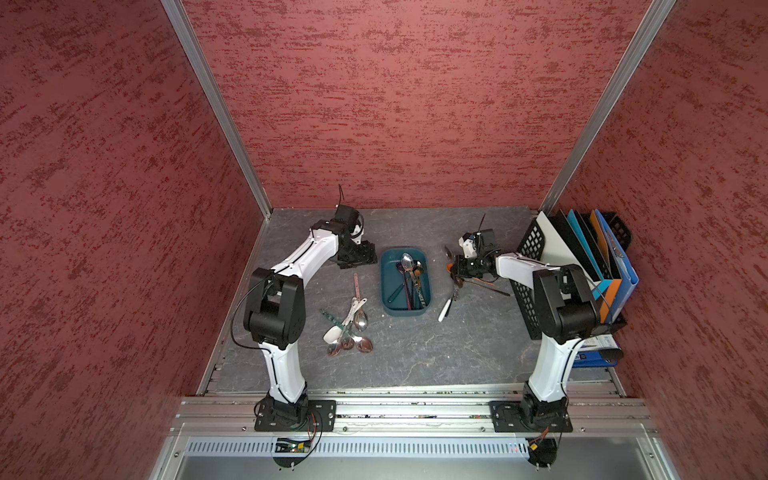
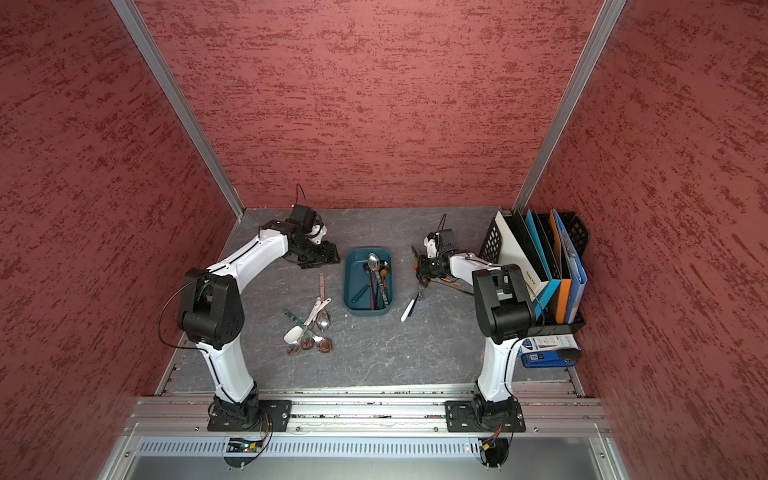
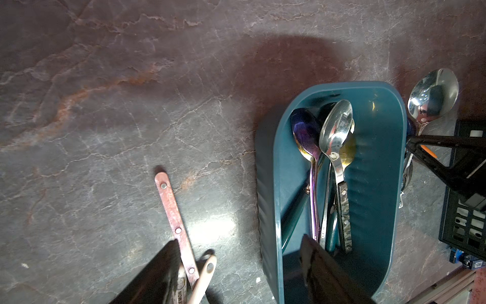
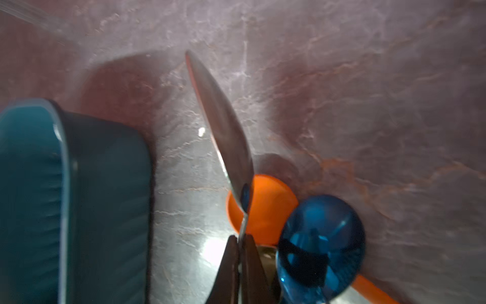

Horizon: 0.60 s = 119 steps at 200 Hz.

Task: Put the spoon into the storage box
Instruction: Pick up the spoon from the center of the board.

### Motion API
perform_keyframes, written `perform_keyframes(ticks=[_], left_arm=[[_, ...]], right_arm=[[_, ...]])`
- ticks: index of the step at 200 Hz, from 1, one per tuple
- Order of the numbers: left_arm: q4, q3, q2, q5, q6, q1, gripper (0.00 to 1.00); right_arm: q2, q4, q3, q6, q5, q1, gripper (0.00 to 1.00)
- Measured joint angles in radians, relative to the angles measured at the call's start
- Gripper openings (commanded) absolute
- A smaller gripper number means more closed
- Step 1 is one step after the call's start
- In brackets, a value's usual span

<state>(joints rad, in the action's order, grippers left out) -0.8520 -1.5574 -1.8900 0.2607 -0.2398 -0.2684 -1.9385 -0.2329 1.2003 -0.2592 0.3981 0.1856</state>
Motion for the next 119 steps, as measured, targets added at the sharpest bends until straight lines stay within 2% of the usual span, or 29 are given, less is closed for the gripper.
perform_keyframes(ticks=[65, 119], left_arm=[[0.000, 0.000, 0.014, -0.001, -0.015, 0.000, 0.75], [0.000, 0.000, 0.014, -0.001, -0.017, 0.000, 0.76]], right_arm=[[0.091, 0.071, -0.070, 0.010, -0.008, 0.003, 0.04], [0.113, -0.008, -0.028, 0.111, -0.137, 0.014, 0.03]])
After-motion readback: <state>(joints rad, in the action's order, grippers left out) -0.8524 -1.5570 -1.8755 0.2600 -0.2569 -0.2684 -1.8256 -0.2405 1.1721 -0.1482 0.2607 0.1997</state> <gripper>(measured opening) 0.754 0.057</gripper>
